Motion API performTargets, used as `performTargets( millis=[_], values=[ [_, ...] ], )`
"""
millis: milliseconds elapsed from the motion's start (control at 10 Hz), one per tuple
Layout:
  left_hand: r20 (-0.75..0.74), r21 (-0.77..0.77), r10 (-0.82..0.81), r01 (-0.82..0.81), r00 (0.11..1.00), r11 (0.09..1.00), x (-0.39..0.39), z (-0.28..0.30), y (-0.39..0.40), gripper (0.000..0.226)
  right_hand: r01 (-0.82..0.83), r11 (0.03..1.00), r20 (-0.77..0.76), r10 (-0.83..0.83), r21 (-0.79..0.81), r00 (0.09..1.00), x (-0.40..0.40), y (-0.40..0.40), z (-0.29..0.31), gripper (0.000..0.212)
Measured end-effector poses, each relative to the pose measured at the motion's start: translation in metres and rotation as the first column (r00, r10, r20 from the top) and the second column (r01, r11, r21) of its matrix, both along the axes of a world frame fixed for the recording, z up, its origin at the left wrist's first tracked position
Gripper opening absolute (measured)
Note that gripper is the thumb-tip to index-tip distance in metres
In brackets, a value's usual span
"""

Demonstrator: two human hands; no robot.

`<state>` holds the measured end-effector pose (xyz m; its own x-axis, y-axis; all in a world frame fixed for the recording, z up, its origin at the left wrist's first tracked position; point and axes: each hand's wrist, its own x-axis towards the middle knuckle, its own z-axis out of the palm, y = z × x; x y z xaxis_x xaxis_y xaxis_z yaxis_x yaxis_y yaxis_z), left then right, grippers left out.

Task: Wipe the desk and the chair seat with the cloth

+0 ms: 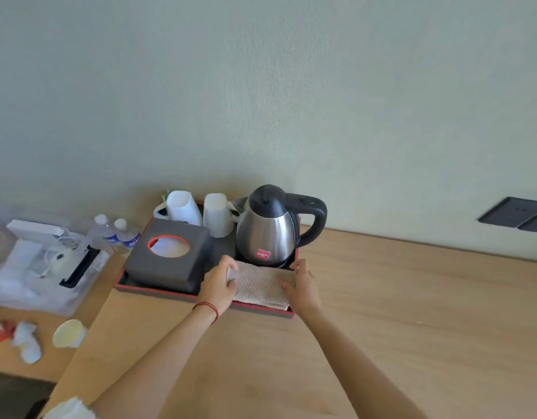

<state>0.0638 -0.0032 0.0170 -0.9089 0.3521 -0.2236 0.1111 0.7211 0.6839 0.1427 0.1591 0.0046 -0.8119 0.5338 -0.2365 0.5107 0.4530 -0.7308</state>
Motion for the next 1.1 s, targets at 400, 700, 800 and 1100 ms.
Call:
performTargets(
  millis=[400, 700, 800, 1100],
  values=[
    [-0.097, -0.327, -0.183, 0.142, 0.978, 0.934, -0.022, -0.023, 0.001, 0.023, -0.347, 0.830, 0.246, 0.260, 0.437, 0.934, -0.005, -0.015, -0.022, 0.021],
    [-0.131, -0.413, -0.262, 0.188, 0.956, 0.891, -0.022, -0.025, -0.003, 0.019, -0.298, 0.702, 0.149, 0.267, 0.647, 0.952, 0.006, -0.018, -0.026, 0.036],
    [-0.062, -0.270, -0.176, 0.153, 0.983, 0.951, -0.028, -0.026, -0.012, 0.021, -0.366, 0.674, 0.174, 0.337, 0.642, 0.925, 0.007, -0.014, -0.028, 0.039],
    [0.136, -0.334, -0.006, 0.052, 0.991, 0.941, -0.027, -0.018, 0.005, 0.028, -0.374, 0.810, 0.183, 0.327, 0.452, 0.927, 0.000, -0.008, -0.026, 0.034]
  ],
)
